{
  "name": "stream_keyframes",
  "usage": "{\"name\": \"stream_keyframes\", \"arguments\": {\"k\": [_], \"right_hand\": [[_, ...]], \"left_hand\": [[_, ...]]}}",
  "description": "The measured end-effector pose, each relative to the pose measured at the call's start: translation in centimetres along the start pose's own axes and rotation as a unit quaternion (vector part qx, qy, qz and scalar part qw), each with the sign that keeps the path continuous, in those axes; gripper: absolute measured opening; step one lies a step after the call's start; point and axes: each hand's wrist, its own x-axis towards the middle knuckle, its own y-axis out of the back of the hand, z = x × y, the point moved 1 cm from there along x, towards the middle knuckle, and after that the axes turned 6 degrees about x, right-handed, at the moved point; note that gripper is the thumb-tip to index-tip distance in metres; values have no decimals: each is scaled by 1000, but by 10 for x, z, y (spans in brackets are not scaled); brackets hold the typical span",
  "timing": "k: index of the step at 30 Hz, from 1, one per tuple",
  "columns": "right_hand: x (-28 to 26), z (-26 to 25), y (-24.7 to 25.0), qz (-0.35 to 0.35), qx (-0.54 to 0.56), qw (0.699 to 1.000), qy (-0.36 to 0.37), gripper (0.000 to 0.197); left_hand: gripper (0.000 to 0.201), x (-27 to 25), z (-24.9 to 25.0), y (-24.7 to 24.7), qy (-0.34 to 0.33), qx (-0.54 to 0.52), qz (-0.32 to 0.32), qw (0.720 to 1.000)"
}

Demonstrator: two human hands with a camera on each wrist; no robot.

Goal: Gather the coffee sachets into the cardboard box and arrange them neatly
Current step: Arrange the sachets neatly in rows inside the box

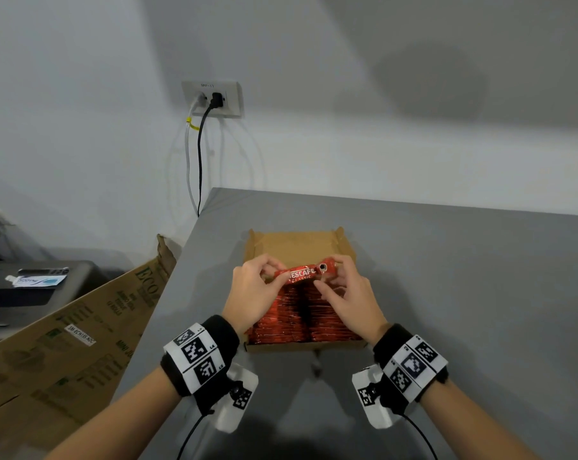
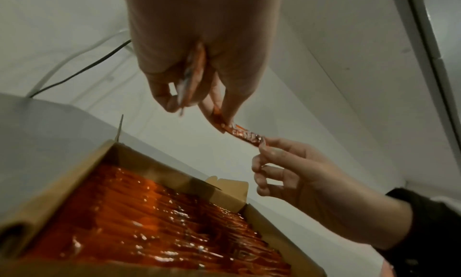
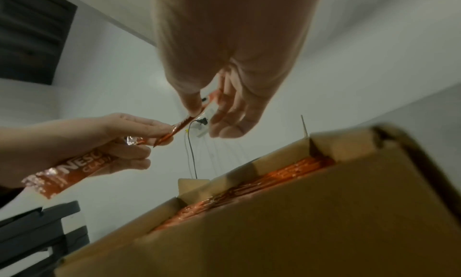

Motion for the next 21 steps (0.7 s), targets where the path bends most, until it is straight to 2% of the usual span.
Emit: {"name": "stream_keyframes", "arguments": {"k": [6,9,14,17,19,21], "right_hand": [[4,-8,-8,10,66,998,12,4],[5,-10,-3,21,93,995,10,9],[5,-10,-2,18,100,995,4,2],[4,-12,-1,15,161,987,-7,10],[3,-11,2,20,183,983,-12,8],[4,-9,7,40,150,988,-5,3]], "left_hand": [[10,-5,8,-10,30,-72,-15,997],[8,-5,9,-9,23,-77,-20,997],[7,-6,9,-10,12,-82,-38,996],[3,-7,10,-8,-2,-105,-48,993],[7,-8,11,-6,-23,-97,-54,994],[9,-9,12,-3,-39,-72,-62,995]]}}
